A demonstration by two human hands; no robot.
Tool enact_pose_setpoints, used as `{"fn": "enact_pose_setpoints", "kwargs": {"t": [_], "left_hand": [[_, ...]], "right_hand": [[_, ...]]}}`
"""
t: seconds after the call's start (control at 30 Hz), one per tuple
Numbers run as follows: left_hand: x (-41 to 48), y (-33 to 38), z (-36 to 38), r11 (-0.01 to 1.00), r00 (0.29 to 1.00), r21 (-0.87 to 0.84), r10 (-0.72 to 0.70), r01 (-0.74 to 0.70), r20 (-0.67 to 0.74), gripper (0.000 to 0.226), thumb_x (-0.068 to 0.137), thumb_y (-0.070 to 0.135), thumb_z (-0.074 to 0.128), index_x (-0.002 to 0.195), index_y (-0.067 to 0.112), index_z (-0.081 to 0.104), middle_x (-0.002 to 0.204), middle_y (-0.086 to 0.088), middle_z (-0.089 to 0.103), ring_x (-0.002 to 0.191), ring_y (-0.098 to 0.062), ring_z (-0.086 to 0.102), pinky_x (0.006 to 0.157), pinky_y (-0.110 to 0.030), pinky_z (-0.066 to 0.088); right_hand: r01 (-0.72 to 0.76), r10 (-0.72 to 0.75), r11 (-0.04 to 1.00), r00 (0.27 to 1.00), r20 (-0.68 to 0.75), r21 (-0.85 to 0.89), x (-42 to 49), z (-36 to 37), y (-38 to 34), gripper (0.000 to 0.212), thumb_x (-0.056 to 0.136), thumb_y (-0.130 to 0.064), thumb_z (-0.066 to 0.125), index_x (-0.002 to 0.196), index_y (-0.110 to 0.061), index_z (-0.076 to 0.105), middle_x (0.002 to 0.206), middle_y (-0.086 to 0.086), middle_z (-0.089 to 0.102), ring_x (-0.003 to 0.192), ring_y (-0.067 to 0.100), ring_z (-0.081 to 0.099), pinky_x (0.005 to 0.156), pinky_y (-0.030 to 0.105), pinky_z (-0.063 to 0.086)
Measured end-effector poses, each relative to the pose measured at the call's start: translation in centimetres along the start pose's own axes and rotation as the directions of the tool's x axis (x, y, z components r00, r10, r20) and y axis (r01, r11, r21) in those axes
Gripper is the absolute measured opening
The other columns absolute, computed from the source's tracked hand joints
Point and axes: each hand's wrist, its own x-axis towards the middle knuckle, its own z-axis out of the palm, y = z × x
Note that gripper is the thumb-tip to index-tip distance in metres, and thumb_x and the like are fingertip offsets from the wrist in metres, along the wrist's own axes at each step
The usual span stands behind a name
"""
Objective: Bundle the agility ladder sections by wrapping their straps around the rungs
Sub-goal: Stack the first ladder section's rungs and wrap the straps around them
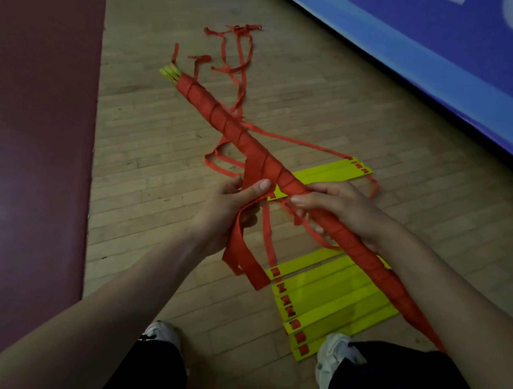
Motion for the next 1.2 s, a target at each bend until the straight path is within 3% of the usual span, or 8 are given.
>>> {"fn": "enact_pose_setpoints", "kwargs": {"t": [0.23,0.43,0.67,0.77,0.83,0.9,1.07,1.2], "left_hand": [[-0.6,0.5,0.1,0.992,0.992,-0.005,0.126,-0.126,0.015,0.008,0.077,0.017,0.061,0.08,0.012,0.055,0.051,0.011,0.05,0.037,0.0,0.033,0.043,-0.016,0.023],[-0.8,1.1,0.6,0.988,0.987,-0.004,0.157,-0.158,-0.043,0.018,0.073,0.018,0.066,0.087,0.01,0.058,0.059,0.011,0.057,0.045,0.0,0.039,0.043,-0.015,0.027],[-1.0,0.8,1.0,0.997,0.967,-0.049,0.051,-0.065,-0.248,0.017,0.089,0.001,0.061,0.074,0.009,0.055,0.041,0.009,0.053,0.034,0.002,0.046,0.037,-0.011,0.035],[-1.1,0.8,1.0,0.997,0.957,-0.057,0.03,-0.049,-0.287,0.018,0.089,0.003,0.063,0.074,0.009,0.055,0.038,0.011,0.051,0.033,0.003,0.046,0.037,-0.01,0.035],[-1.0,0.8,0.9,0.998,0.955,-0.046,0.024,-0.039,-0.297,0.017,0.088,0.005,0.064,0.075,0.009,0.056,0.039,0.012,0.052,0.033,0.004,0.046,0.037,-0.01,0.035],[-0.8,0.7,0.7,0.999,0.954,-0.009,0.033,-0.038,-0.297,0.016,0.089,0.007,0.065,0.075,0.009,0.056,0.039,0.011,0.053,0.034,0.004,0.048,0.038,-0.01,0.036],[-0.4,-0.2,0.3,0.995,0.974,0.082,-0.035,0.054,-0.224,0.02,0.081,0.011,0.072,0.097,0.0,0.067,0.082,-0.009,0.072,0.07,-0.017,0.067,0.066,-0.025,0.056],[-0.7,0.2,0.2,0.969,0.985,0.229,-0.057,0.095,-0.165,0.007,0.083,0.01,0.071,0.078,0.006,0.067,0.065,0.003,0.07,0.054,-0.007,0.057,0.046,-0.012,0.044]], "right_hand": [[-0.11,0.067,0.972,0.976,0.206,0.206,0.3,0.3,0.7,0.069,0.075,-0.034,0.064,0.115,0.02,0.048,0.075,0.008,0.055,0.042,0.009,0.045,0.036,0.019,0.033],[-0.19,0.076,0.93,0.936,0.342,0.314,-0.2,0.7,0.3,0.035,0.086,-0.036,0.053,0.092,-0.007,0.071,0.078,0.011,0.062,0.046,0.013,0.051,0.043,0.024,0.045],[-0.071,0.08,0.933,0.997,0.01,-0.353,0.2,2.0,0.9,0.045,0.065,-0.031,0.087,0.093,-0.014,0.057,0.078,0.008,0.066,0.058,0.018,0.062,0.055,0.029,0.053],[-0.041,-0.118,0.677,0.98,-0.163,-0.735,0.5,2.7,1.7,0.073,0.06,-0.043,0.084,0.114,-0.023,0.041,0.107,0.002,0.065,0.081,0.026,0.066,0.069,0.034,0.053],[-0.06,-0.27,0.444,0.942,-0.198,-0.894,0.4,3.1,1.8,0.066,0.071,-0.042,0.072,0.121,-0.025,0.034,0.114,0.002,0.062,0.096,0.032,0.064,0.071,0.034,0.045],[-0.03,-0.334,0.349,0.93,-0.154,-0.937,0.4,3.3,1.8,0.063,0.076,-0.042,0.065,0.127,-0.026,0.032,0.116,0.002,0.06,0.101,0.034,0.062,0.073,0.036,0.044],[-0.033,-0.336,0.407,0.924,-0.183,-0.913,0.7,2.0,1.8,0.067,0.074,-0.042,0.068,0.132,-0.028,0.036,0.115,0.004,0.063,0.104,0.033,0.062,0.08,0.039,0.05],[-0.046,-0.329,0.433,0.921,-0.206,-0.9,0.8,1.2,2.0,0.061,0.072,-0.04,0.069,0.126,-0.03,0.042,0.106,0.004,0.067,0.099,0.032,0.064,0.075,0.037,0.048]]}}
